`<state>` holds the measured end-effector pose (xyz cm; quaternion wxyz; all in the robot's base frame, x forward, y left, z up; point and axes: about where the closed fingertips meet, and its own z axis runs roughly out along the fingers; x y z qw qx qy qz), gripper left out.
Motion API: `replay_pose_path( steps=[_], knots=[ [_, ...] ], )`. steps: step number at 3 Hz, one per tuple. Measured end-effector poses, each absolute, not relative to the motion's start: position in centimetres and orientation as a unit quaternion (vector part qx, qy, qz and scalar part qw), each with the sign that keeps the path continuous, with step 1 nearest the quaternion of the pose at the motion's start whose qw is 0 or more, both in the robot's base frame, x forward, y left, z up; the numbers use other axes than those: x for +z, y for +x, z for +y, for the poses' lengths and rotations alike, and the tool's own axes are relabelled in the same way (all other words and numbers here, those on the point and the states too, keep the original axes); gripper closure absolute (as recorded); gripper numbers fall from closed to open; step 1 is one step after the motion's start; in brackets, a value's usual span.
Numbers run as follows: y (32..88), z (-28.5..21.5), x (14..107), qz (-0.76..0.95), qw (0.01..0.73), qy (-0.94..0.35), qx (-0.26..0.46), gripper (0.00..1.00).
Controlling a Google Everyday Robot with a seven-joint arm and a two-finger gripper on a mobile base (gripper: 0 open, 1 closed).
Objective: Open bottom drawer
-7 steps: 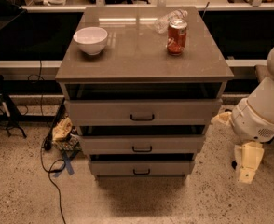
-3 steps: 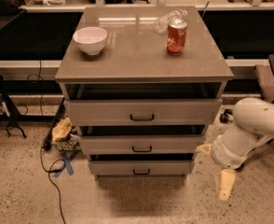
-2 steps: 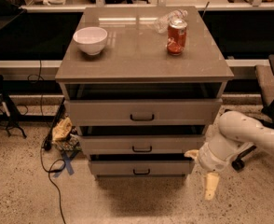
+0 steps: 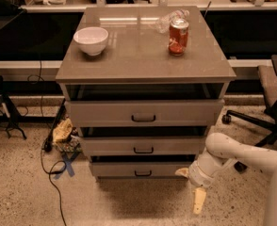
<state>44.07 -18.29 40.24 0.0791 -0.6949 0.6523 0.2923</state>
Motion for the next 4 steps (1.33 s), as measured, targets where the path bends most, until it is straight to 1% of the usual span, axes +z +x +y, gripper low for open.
replay_pose_path(
  steps=[2, 3, 4],
  knots=[
    [44.4, -18.1, 38.9, 0.644, 0.085, -0.702, 0.292, 0.00],
    [46.0, -17.6, 35.1, 0.627, 0.092, -0.728, 0.262, 0.00],
    [49.1, -17.3, 30.1, 0.617, 0.113, -0.752, 0.202, 0.00]
  ],
)
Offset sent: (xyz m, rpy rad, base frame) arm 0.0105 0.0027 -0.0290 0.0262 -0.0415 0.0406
